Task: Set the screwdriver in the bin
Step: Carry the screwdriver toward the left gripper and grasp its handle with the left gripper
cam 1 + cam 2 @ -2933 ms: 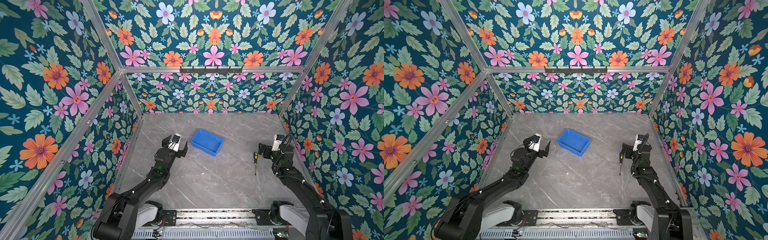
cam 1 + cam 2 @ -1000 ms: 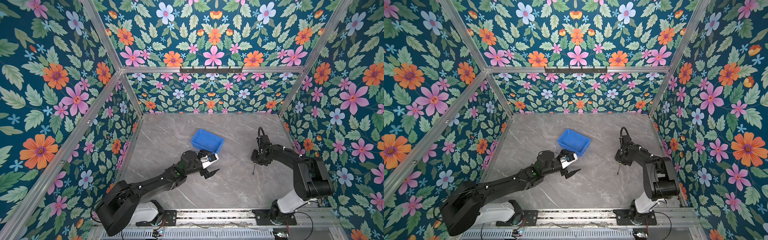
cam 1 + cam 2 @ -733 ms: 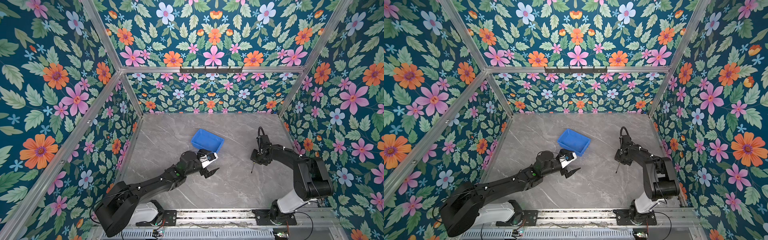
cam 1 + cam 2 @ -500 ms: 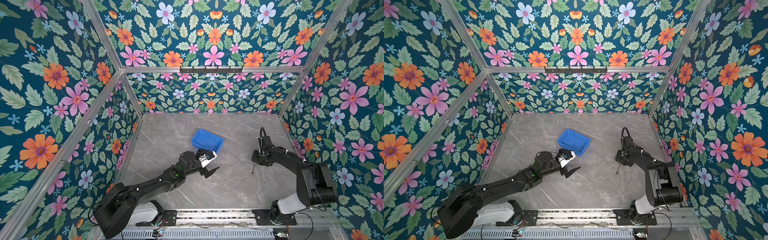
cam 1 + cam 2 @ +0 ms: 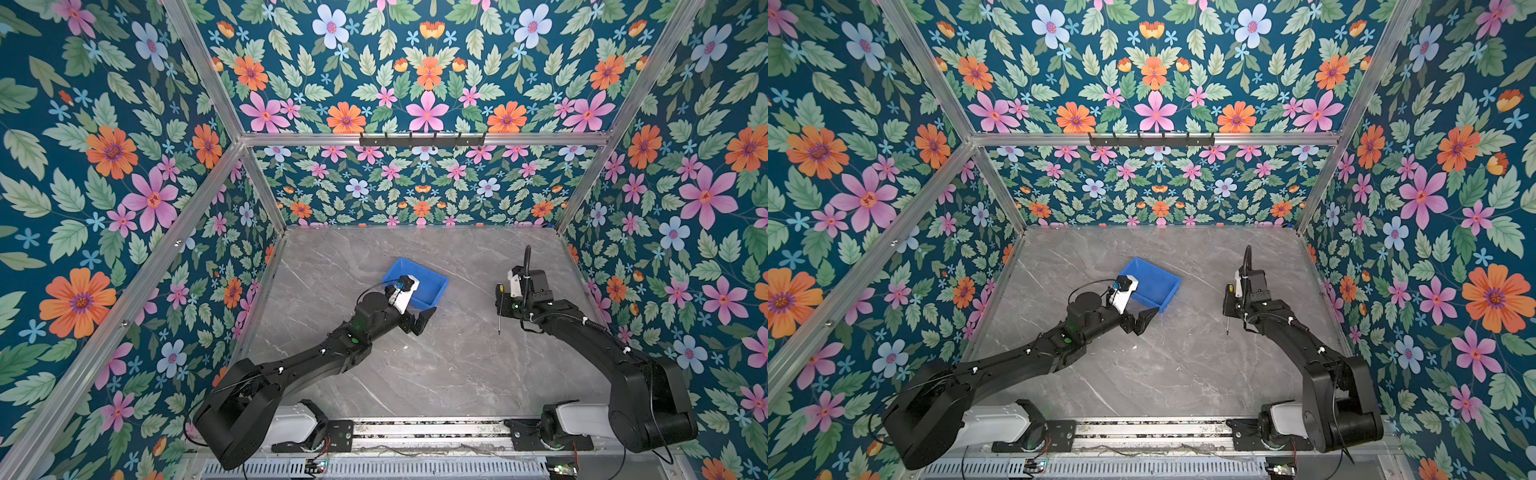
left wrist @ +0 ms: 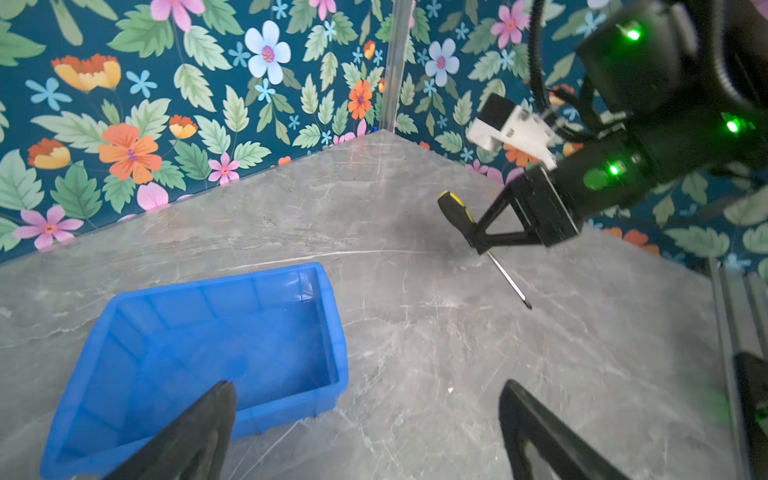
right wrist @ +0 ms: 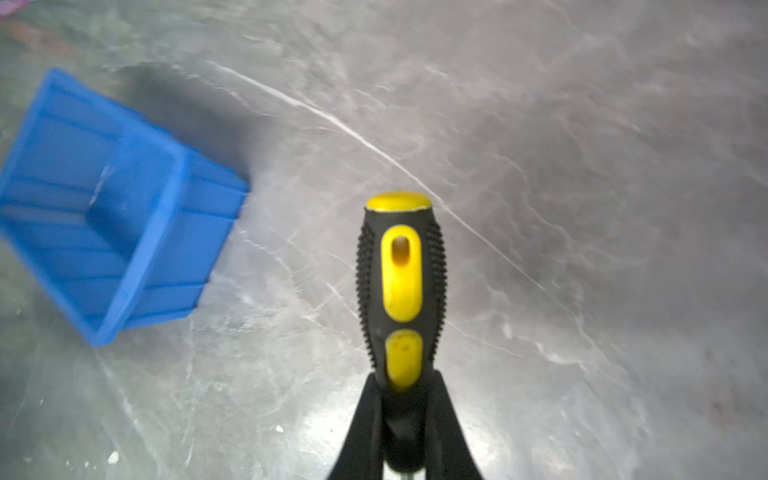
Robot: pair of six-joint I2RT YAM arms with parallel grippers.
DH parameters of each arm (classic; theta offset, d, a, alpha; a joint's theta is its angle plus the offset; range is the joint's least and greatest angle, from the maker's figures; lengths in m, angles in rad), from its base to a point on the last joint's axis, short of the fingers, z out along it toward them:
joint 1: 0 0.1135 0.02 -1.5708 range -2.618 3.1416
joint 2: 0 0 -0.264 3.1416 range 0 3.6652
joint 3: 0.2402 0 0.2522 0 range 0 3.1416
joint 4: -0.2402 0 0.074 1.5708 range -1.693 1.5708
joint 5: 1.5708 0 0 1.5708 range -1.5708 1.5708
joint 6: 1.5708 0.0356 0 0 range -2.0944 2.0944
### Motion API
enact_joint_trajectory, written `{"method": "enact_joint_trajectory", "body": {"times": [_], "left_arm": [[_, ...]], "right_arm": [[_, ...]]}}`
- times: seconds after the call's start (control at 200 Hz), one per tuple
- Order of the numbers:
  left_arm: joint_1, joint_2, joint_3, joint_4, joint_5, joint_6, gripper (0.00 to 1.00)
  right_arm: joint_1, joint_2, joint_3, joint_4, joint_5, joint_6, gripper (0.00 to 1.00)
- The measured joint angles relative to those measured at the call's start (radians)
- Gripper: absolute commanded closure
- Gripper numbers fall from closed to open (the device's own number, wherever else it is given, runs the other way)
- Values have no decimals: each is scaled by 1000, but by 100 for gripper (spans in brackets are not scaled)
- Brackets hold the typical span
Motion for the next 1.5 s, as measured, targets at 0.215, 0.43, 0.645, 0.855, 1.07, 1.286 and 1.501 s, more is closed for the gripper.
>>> {"method": "enact_joint_trajectory", "body": {"times": [0.215,0.43,0.645,0.855,1.07,1.286,1.501], "left_arm": [[18,80,42,109,16,-244,2],[22,188,68,284,82,-437,10],[22,292,78,484,180,-555,12],[23,326,92,562,193,-601,19],[23,354,118,576,193,-623,30],[22,368,132,576,193,-627,50],[22,373,134,584,196,-627,78]], "right_arm": [[127,-36,-8,138,-62,-192,100],[215,-36,28,207,-133,-338,100],[274,-24,78,225,-177,-394,100],[278,-24,88,236,-210,-414,100],[283,-35,88,238,-233,-426,100],[296,-36,99,241,-233,-437,100],[301,-36,99,241,-230,-436,100]]}}
